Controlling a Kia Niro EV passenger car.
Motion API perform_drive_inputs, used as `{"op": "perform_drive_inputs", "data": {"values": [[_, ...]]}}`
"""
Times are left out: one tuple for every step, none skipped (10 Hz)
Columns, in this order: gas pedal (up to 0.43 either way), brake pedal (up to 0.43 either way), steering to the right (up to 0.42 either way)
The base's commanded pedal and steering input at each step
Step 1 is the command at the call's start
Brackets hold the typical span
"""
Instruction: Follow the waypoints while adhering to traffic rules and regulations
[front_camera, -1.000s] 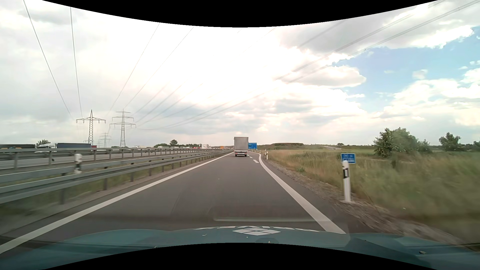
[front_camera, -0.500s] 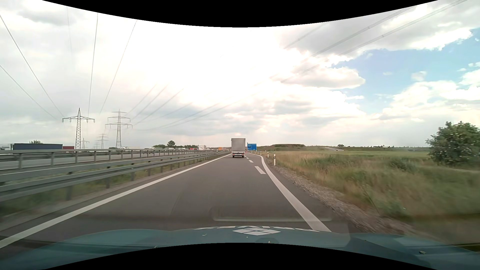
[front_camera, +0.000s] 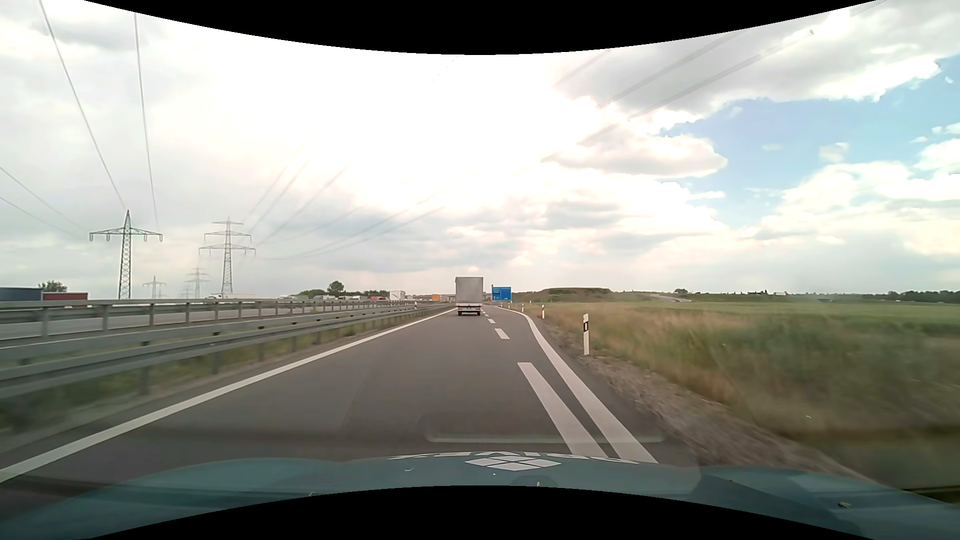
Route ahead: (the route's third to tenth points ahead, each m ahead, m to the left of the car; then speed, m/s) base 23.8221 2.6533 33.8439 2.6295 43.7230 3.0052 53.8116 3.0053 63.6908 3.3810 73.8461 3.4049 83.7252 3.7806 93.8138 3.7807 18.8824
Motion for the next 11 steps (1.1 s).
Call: {"op": "perform_drive_inputs", "data": {"values": [[0.197,0.000,0.003],[0.197,0.000,0.003],[0.197,0.000,0.003],[0.197,0.000,0.003],[0.197,0.000,0.003],[0.189,0.000,0.002],[0.169,0.000,0.002],[0.118,0.000,0.002],[0.067,0.000,0.002],[0.047,0.000,0.001],[0.039,0.000,0.000]]}}
